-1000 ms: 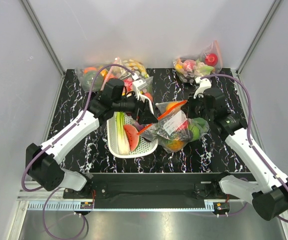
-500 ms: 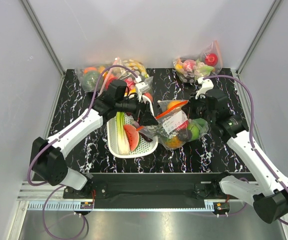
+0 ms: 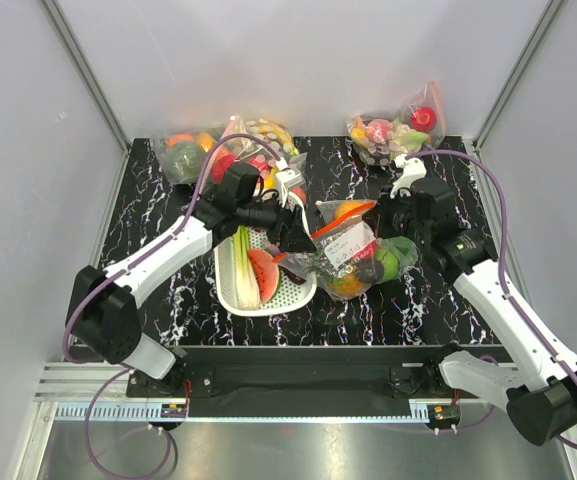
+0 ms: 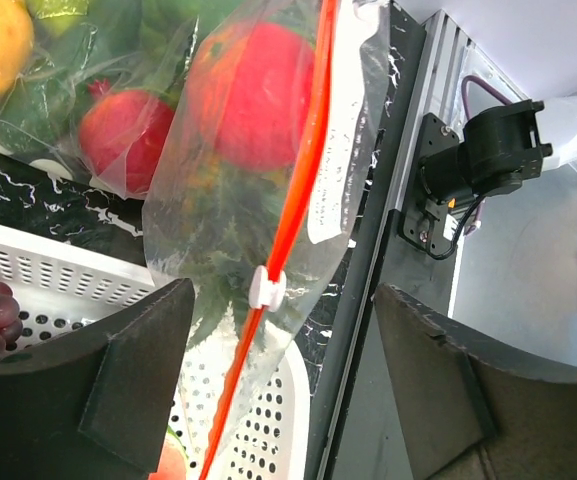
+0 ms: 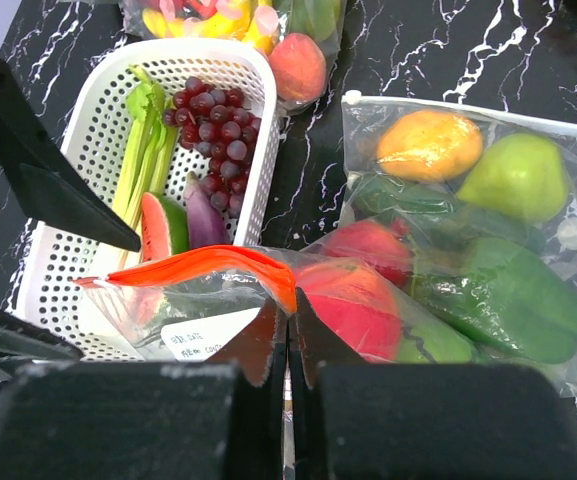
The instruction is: Open the zip-top bag and remove the fake food
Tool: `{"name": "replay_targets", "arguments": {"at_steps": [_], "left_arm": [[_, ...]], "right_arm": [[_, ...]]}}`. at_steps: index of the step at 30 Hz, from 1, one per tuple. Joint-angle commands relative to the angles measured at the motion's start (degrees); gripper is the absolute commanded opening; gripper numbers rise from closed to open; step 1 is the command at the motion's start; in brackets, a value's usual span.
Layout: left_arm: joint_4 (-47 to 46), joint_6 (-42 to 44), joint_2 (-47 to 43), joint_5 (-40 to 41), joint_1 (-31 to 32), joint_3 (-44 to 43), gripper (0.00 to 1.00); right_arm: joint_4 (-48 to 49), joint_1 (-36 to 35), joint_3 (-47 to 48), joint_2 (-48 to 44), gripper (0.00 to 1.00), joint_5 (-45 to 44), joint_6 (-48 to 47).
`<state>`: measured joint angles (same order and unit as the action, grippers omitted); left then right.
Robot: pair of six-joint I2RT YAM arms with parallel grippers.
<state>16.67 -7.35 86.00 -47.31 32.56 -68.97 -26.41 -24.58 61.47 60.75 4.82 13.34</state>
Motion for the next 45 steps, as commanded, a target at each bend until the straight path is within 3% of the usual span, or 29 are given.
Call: {"name": "replay_targets", "arguments": {"at_steps": [1,9,21,27,30,45], "left_arm": [[-2.69,0.85,0.84,-0.24,0.23,-1.34,0.77],[-3.40,0.15,2.25,-0.59,0.75,-2.66,0.55],[-4.01,-0.12,2.69,-1.65,2.16,-2.92,0.35],[-3.48,-0.20,3.04,-1.91,2.42,-2.75,0.08],[-3.04,0.06,3.04,-2.09,2.51,-2.22,0.00],[3.02,2.61,-0.65,-0.50,2.51,2.35,0.00]], "right_arm": [[2.24,0.41,1.28,-1.95,0.00,0.63,0.63],[2.07,0.32,0.93,-2.74,0.00,0.28,0.63],[2.16,0.41,0.14,-2.48,0.00,0.63,0.89],[2.07,0.50,0.05,-2.39,0.00,-0.42,1.33],[1.28,0.58,0.40,-2.22,0.00,-1.91,1.51],[1.45,1.99,0.75,-0.99,0.00,-9.74,2.39]]}}
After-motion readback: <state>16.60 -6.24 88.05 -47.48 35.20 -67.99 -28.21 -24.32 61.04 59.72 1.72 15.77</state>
